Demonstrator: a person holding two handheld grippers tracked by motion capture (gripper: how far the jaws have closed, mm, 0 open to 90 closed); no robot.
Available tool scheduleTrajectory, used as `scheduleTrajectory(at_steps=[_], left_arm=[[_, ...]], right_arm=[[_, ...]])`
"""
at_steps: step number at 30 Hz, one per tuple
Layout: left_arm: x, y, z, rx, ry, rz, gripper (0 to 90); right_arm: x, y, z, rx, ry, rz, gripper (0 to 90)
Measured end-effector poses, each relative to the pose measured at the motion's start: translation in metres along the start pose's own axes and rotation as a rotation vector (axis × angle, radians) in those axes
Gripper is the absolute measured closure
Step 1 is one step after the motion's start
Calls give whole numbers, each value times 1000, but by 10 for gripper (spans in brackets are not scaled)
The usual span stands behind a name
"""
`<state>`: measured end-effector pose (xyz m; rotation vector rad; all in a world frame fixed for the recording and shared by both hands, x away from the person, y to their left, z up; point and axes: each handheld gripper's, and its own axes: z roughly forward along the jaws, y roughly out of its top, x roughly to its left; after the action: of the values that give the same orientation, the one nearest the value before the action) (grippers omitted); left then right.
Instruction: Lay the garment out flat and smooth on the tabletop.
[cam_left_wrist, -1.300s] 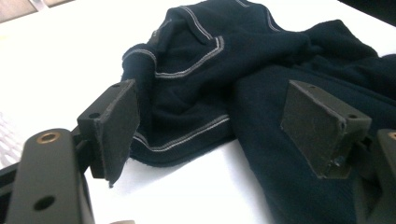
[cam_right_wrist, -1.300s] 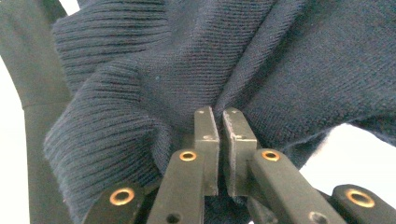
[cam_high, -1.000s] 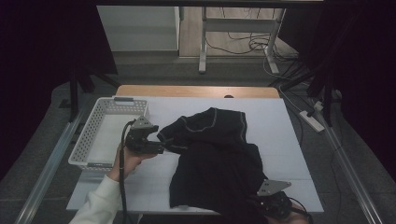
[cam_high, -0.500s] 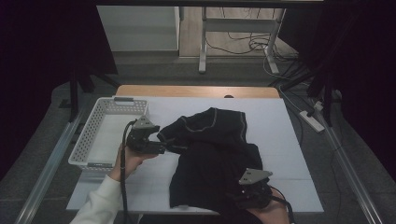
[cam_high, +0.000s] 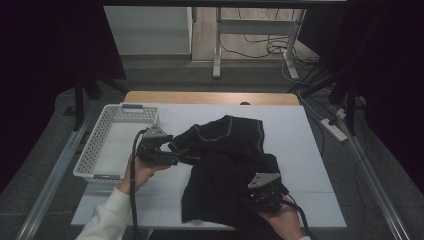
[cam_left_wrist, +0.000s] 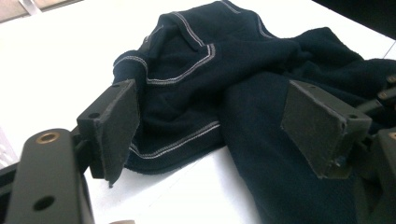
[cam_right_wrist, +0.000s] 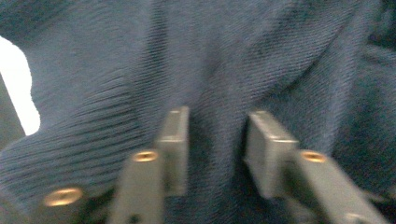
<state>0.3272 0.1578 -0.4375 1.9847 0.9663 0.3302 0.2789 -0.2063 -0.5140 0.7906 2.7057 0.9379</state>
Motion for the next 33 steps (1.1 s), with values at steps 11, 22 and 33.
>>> scheduleTrajectory(at_steps=[11,22,33], left_arm=[[1,-1,-2,-5,0,-4,200],[5,-1,-9,-21,9,-16,199],[7,-1,-7,-15,17,-17,198]], right_arm=[[7,-5,-6,33,-26,-49,855],[20,-27,-29,52,8,-77,856],[27,-15,-35,-61,-3,-54,482]])
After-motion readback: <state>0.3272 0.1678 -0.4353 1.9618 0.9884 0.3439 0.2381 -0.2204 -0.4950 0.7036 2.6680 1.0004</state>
